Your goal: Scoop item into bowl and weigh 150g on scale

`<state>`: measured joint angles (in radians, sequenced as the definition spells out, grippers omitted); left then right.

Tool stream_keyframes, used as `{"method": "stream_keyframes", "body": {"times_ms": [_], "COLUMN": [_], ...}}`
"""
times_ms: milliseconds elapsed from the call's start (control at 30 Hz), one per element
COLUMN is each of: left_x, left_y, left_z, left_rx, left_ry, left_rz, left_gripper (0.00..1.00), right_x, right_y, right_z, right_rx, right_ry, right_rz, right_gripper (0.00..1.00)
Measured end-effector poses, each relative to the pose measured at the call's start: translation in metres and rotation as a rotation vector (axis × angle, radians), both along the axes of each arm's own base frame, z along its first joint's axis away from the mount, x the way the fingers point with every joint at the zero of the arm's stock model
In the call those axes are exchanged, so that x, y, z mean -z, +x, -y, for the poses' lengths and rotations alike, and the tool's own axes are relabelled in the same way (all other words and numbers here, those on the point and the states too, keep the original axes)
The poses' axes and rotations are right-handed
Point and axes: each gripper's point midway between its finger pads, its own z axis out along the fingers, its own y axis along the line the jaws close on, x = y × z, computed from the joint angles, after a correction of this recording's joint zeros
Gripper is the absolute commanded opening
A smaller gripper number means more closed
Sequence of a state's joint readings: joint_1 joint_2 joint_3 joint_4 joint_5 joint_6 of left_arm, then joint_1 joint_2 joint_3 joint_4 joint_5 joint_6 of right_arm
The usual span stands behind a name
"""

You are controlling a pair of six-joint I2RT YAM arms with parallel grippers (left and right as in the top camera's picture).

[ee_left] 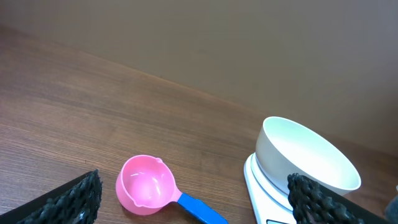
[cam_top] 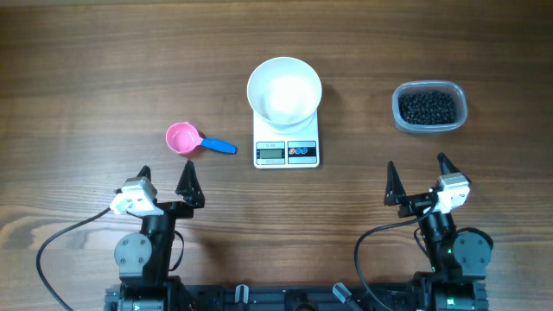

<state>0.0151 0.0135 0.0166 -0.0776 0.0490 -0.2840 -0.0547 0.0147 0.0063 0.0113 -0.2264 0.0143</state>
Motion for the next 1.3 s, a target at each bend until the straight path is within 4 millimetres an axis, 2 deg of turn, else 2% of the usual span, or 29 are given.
{"method": "stream_keyframes", "body": {"times_ms": [733, 1067, 1200, 1300], "left_x": [0.000, -0.008, -0.020, -0.044], "left_y": [0.000, 0.000, -0.002, -0.008], "left_z": [0.000, 0.000, 0.000, -0.001], "left_rx": [0.000, 0.000, 0.000, -0.005], "left_ry": [0.000, 0.000, 0.001, 0.001], "left_rz": [0.001, 0.029, 0.042, 0.067], "left_gripper": [1.00, 1.00, 1.00, 1.00], "right_x": [0.000, 0.000, 0.000, 0.000], "right_y": [0.000, 0.000, 0.000, 0.000], "right_z": [0.000, 0.000, 0.000, 0.000], "right_rx": [0.000, 0.000, 0.000, 0.000], "right_ry": [0.000, 0.000, 0.000, 0.000], "right_rz": [0.000, 0.000, 0.000, 0.000], "right_gripper": [1.00, 1.00, 1.00, 1.00]}}
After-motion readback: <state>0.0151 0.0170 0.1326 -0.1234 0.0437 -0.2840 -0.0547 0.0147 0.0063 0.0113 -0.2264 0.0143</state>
